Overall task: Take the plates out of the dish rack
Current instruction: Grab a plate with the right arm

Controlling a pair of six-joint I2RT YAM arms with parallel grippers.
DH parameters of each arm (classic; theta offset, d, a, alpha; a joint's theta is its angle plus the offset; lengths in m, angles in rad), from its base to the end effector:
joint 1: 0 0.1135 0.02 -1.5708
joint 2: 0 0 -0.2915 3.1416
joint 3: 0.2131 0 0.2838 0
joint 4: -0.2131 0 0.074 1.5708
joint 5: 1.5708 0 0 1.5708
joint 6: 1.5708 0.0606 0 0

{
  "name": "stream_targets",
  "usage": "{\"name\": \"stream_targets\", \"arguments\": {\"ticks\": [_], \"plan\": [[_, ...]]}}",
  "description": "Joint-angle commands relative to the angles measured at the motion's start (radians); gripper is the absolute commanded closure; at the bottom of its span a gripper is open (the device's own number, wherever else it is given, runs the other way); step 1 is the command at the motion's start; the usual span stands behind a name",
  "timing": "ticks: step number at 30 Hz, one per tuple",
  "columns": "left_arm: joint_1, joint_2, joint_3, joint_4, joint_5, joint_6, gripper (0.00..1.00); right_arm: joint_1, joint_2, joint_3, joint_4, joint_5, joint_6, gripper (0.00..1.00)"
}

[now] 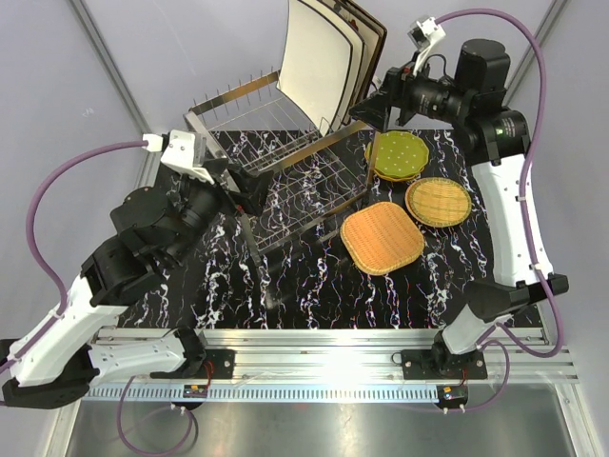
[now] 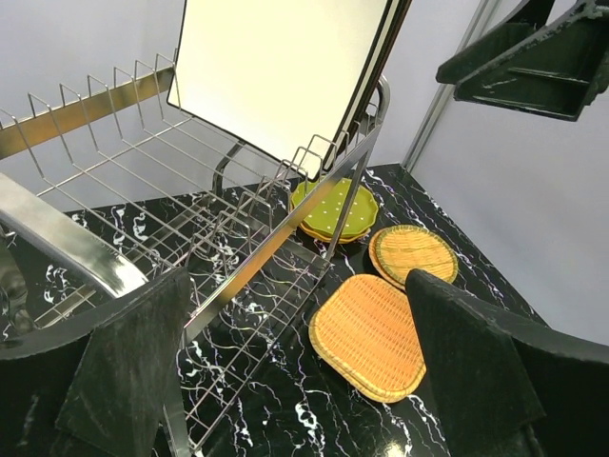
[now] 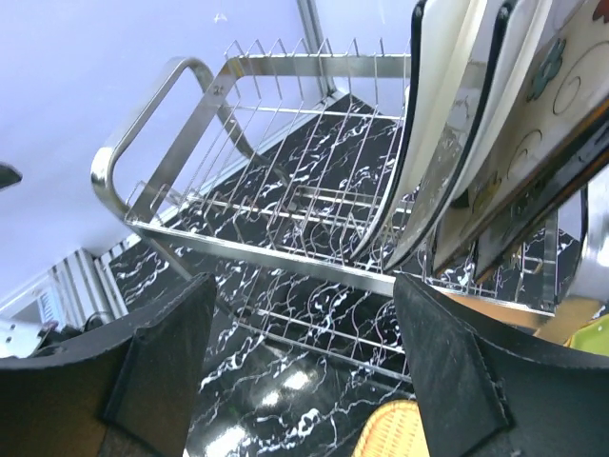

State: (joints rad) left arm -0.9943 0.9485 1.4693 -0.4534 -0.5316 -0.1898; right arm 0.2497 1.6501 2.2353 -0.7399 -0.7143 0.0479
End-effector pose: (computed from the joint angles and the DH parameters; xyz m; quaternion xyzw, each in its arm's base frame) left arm 0.1276 -0.1398 0.5489 0.0814 0.6814 -0.2445 0.6850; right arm 0.3386 0.1273 0.5889 -0.2979 0.6852 0.3530 0.5632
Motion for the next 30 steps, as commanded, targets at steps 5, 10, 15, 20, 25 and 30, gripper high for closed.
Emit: {"name": "stream_targets", "arguments": {"ticks": [5,10,15,20,25,30], "plan": [[0.005,-0.033,-0.043,0.042,-0.021,-0.039,0.01,0.071,0.031,0.055,0.076,0.137,0.064,0.18],[0.003,-0.045,-0.060,0.048,-0.028,-0.043,0.01,0.079,0.062,0.086,0.085,0.206,0.133,0.18],[0.005,-0.059,-0.070,0.056,-0.034,-0.045,0.01,0.086,0.076,0.087,0.106,0.240,0.220,0.01],[0.005,-0.065,-0.081,0.061,-0.041,-0.048,0.01,0.094,0.088,0.087,0.116,0.230,0.265,0.00],[0.005,-0.067,-0.086,0.062,-0.041,-0.050,0.01,0.099,0.100,0.081,0.140,0.188,0.291,0.00],[0.005,-0.071,-0.089,0.065,-0.041,-0.050,0.01,0.109,0.125,0.095,0.140,0.206,0.296,0.02]]}}
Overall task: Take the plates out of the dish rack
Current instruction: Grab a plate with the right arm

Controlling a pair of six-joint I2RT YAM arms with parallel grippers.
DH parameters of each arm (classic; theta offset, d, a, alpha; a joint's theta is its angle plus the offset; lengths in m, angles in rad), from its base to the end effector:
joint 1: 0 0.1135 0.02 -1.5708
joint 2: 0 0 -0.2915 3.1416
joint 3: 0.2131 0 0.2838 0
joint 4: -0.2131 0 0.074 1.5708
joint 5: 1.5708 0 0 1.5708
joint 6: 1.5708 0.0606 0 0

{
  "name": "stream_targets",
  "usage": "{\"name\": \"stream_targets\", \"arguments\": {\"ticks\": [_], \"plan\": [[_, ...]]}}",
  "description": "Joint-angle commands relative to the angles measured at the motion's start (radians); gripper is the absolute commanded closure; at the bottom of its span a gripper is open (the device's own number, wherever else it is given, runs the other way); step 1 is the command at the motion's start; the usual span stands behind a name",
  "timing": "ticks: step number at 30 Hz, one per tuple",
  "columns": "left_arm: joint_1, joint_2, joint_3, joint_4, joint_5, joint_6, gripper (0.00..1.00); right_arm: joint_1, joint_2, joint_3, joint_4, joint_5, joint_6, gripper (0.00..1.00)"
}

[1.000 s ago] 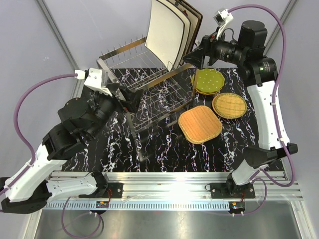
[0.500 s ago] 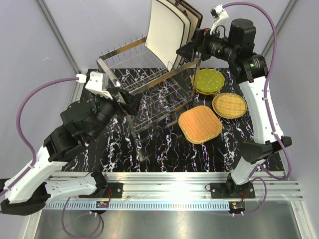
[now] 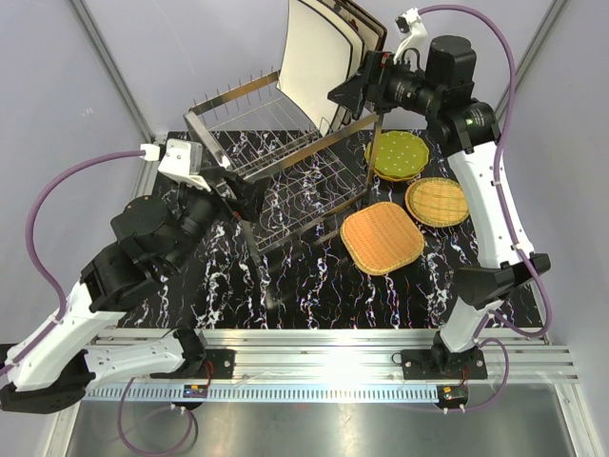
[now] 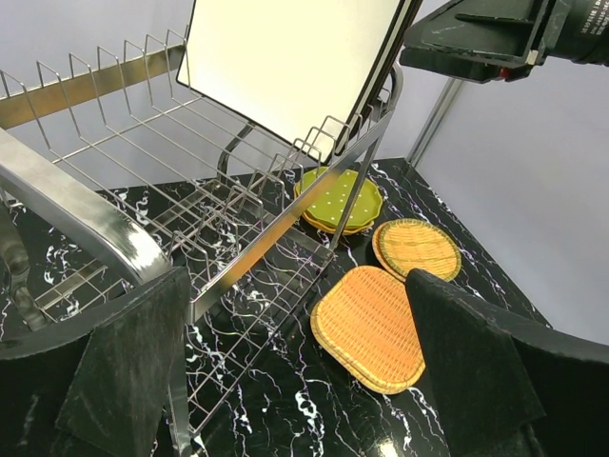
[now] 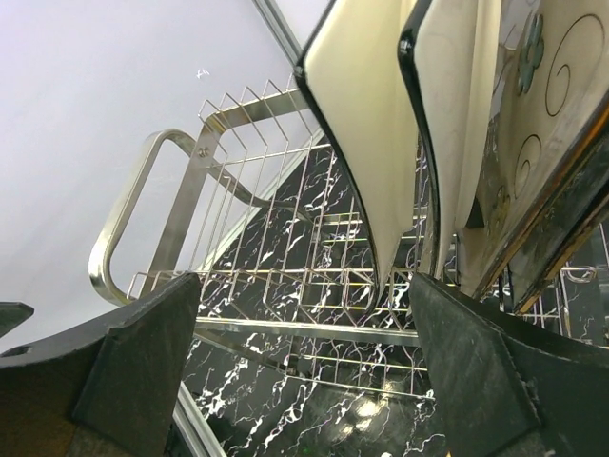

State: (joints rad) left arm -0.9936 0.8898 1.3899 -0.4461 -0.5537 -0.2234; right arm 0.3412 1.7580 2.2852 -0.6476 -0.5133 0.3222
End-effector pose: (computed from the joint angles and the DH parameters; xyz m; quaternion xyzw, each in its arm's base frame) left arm 0.1230 -0.1305 0.5324 0.0646 0.6877 -0.2449 0.6804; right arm 0.3761 0.1651 0.5761 -0.1752 0.7222 0.3885 0.5447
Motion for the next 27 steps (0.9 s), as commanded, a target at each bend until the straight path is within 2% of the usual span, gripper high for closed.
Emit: {"name": "stream_targets", "arguments": {"ticks": [1,8,16,22,27], "plan": [[0.004,-0.014,-0.011,0.057,-0.020,-0.017,0.01,0.018,0.018,0.045,0.052,0.007,0.021,0.03],[0.004,-0.017,-0.015,0.060,-0.022,-0.014,0.01,0.048,0.050,0.085,0.043,0.074,0.011,0.12],[0.006,-0.020,-0.017,0.061,-0.025,-0.013,0.01,0.094,0.077,0.115,0.029,0.222,-0.043,0.18],[0.004,-0.026,-0.026,0.067,-0.026,-0.013,0.01,0.143,0.097,0.122,0.039,0.387,-0.060,0.16],[0.006,-0.029,-0.031,0.069,-0.028,-0.014,0.01,0.206,0.115,0.100,0.078,0.596,-0.098,0.15]]}}
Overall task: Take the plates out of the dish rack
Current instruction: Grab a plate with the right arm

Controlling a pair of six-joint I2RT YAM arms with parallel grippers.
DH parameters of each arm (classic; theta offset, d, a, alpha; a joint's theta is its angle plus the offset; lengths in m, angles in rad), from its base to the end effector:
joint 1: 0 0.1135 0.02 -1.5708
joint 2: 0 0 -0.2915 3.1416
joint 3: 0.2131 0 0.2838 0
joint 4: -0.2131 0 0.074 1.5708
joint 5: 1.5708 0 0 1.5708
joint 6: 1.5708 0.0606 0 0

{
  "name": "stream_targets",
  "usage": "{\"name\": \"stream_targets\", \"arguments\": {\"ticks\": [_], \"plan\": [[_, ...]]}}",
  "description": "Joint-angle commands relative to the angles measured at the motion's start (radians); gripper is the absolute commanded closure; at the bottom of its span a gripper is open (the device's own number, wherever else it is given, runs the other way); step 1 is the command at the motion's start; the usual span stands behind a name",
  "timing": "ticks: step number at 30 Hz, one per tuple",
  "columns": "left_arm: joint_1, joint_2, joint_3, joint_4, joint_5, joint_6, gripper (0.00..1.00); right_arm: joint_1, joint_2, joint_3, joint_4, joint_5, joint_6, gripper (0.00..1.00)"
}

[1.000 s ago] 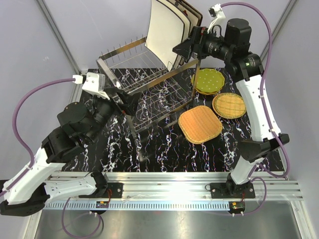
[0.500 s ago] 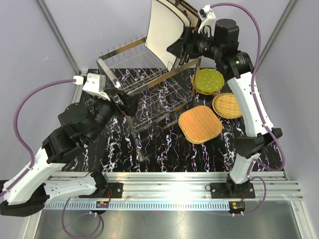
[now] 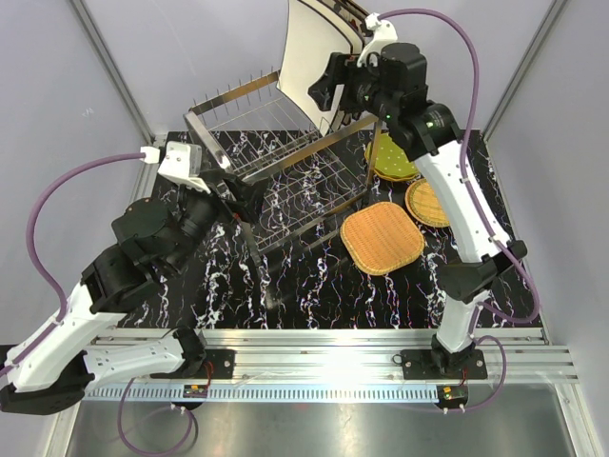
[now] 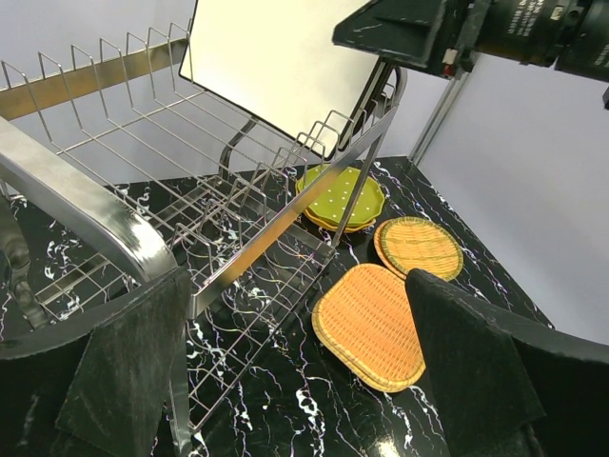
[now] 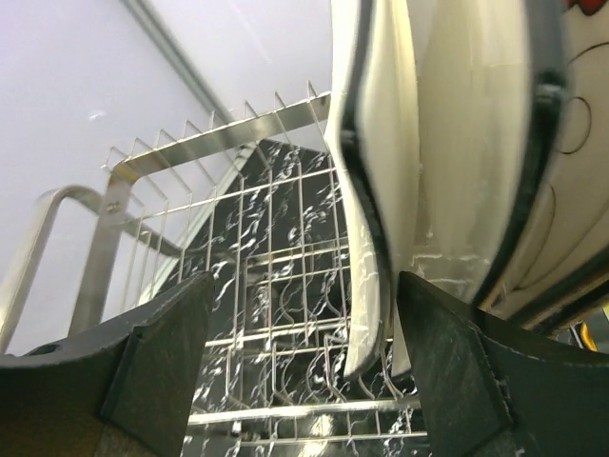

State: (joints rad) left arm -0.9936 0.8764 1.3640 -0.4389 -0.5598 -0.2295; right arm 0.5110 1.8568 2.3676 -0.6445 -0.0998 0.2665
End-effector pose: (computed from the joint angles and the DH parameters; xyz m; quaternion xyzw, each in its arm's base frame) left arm 0.1228 -0.1296 0.5266 0.0615 0.6896 -0.2436 0.6792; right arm 0.3878 0.2243 0.5632 -0.1243 0.7422 0.2839 0.5942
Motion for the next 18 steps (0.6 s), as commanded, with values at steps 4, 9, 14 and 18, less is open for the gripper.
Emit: {"name": "stream_targets", "arguments": {"ticks": [4,9,14,18], "plan": [[0.006,-0.025,-0.009,0.057,-0.022,-0.014,0.01,0.046,0.028,-0.016,0.121,0.264,-0.058,0.16],[0.006,-0.037,-0.014,0.051,-0.029,-0.025,0.01,0.047,0.004,-0.109,0.256,0.296,-0.096,0.24],[0.006,-0.047,-0.019,0.045,-0.037,-0.033,0.01,0.050,-0.063,-0.293,0.414,0.295,-0.142,0.41],[0.006,-0.045,-0.020,0.040,-0.038,-0.036,0.01,0.050,-0.096,-0.373,0.512,0.298,-0.161,0.47]]}}
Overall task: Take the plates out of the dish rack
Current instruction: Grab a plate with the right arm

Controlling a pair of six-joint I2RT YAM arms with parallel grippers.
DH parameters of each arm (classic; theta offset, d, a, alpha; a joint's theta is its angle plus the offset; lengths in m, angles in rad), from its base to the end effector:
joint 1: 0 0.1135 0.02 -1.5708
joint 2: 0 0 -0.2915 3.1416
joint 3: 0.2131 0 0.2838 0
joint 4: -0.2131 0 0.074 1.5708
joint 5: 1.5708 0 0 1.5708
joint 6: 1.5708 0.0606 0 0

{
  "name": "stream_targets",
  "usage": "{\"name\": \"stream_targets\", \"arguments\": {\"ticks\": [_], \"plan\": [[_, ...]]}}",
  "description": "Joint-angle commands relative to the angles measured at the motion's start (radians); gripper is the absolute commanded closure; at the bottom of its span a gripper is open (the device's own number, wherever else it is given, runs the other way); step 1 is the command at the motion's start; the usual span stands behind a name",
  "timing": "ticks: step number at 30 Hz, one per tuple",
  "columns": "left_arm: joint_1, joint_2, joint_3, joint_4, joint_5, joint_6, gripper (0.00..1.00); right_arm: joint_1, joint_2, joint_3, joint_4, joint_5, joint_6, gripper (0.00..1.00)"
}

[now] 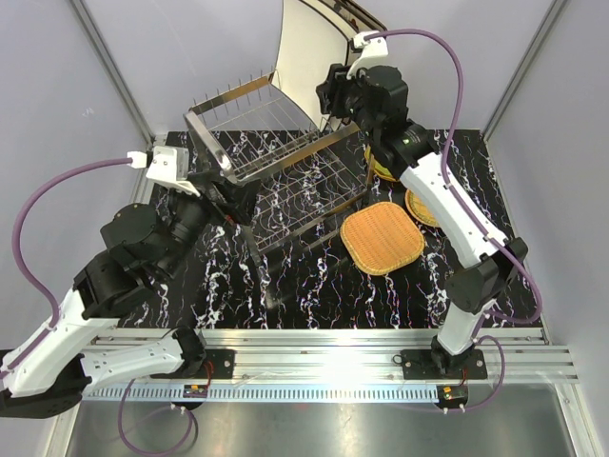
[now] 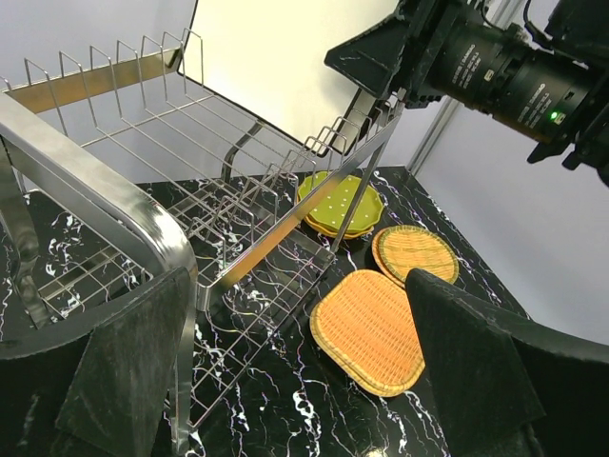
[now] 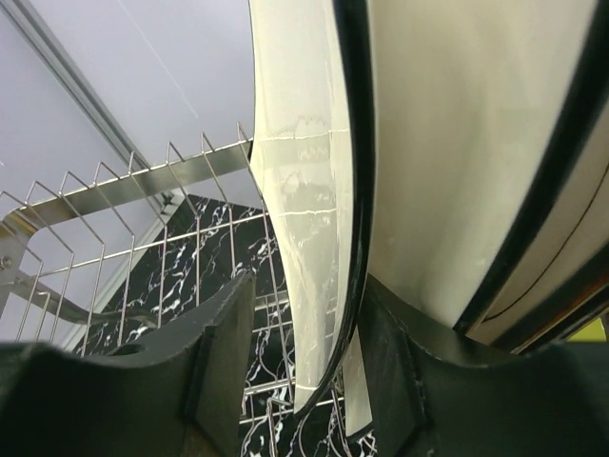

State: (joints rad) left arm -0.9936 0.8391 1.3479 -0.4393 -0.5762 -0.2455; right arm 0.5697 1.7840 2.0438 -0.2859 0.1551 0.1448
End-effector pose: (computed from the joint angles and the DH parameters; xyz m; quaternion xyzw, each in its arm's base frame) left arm 0.1165 -0.1184 0.5266 0.0456 0.6847 -0.2493 0.6833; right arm 0.3993 0.2446 0.5242 -0.0977 0.7095 0.1913 0.6712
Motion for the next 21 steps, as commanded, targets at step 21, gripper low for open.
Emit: {"name": "stream_targets", "arguments": {"ticks": [21], "plan": [[0.006,-0.020,-0.010,0.017,-0.033,-0.044,0.01,-0.010,-0.057,-0.194,0.382,0.077,-0.099,0.57]]}}
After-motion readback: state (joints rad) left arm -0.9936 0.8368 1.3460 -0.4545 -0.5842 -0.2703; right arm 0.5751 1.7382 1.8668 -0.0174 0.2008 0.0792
